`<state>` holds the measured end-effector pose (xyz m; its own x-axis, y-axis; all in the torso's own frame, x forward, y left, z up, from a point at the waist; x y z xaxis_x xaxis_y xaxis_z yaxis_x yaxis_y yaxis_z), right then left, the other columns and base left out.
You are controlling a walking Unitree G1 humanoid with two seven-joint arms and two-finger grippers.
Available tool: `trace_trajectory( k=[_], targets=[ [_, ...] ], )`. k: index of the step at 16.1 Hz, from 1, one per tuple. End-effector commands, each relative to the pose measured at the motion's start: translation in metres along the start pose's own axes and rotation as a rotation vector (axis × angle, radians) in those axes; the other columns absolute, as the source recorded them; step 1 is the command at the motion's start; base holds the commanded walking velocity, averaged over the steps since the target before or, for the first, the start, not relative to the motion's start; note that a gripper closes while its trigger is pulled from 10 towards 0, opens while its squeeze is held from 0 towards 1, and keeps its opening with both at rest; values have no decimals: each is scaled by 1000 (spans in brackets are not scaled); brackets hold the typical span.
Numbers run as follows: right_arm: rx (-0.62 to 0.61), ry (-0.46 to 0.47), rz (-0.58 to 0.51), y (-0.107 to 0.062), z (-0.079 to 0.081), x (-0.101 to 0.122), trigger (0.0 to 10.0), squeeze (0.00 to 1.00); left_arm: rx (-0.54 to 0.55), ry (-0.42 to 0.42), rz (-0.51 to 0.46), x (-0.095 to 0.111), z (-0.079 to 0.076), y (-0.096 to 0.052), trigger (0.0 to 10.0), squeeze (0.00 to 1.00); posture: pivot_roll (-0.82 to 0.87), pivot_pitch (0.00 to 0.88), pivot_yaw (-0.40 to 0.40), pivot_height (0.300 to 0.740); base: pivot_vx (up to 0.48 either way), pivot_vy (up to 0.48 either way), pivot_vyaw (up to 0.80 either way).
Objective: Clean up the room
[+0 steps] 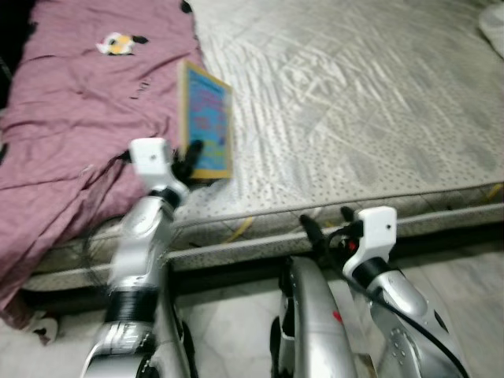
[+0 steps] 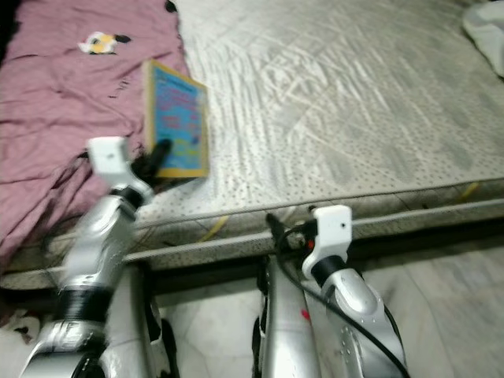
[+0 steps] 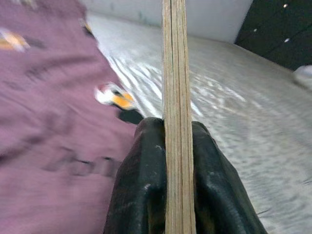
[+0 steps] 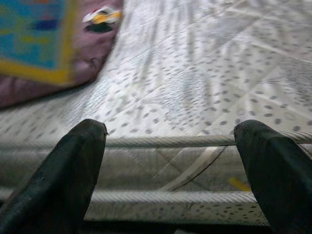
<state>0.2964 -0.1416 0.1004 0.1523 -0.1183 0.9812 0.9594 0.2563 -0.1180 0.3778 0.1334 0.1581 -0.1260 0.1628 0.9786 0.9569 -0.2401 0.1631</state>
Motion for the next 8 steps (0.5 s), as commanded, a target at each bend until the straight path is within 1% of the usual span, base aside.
trace_trajectory(
  k=[1, 3, 4, 5, 6, 7, 8],
  targets=[
    [-45, 7, -3, -1, -9, -2, 10000, 0, -14, 72, -68, 20, -4, -3, 0, 0, -65, 94, -4, 518, 0, 0, 0],
    [-51, 27, -21, 3, -9, -2, 10000, 0, 0, 186, -118, 37, 1, -13, 0, 0, -47, 90, -4, 518, 0, 0, 0],
    [-57, 34, -36, 4, -9, 1, 10000, 0, 0, 212, -132, 41, 1, -15, 0, 0, -41, 89, -5, 518, 0, 0, 0],
    [-73, 52, -61, 5, -11, 5, 10000, 0, 13, 265, -148, 48, 2, -19, 0, 0, -29, 92, -8, 518, 0, 0, 0],
    [-82, 55, -78, 7, -12, 8, 10000, 0, 22, 326, -143, 46, 1, -27, 0, 0, -25, 99, -9, 518, 0, 0, 0],
    [-86, 56, -93, 8, -13, 10, 10000, 0, 44, 332, -101, 37, 2, -34, 3961, 0, -24, 102, -8, 527, 0, 0, 0],
    [-90, 58, -95, 8, -14, 11, 10000, 0, 67, 330, -74, 30, 3, -39, 9059, 0, -22, 101, -6, 537, 0, 0, 0]
  ],
)
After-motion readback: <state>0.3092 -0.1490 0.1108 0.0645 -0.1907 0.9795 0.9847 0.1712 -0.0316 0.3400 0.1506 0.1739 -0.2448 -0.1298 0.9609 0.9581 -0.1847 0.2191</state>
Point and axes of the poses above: a point about 5 cm out from each wrist's last joint towards the gripper, its own y axis pointing out of the wrist towards the gripper, its own x axis along the axis of the wrist's last joint, z = x × y, the point moved 6 cm from there along y, pointing out of the wrist towards the gripper, and after that the axes turned 1 degree about y, right-handed, at the moved point
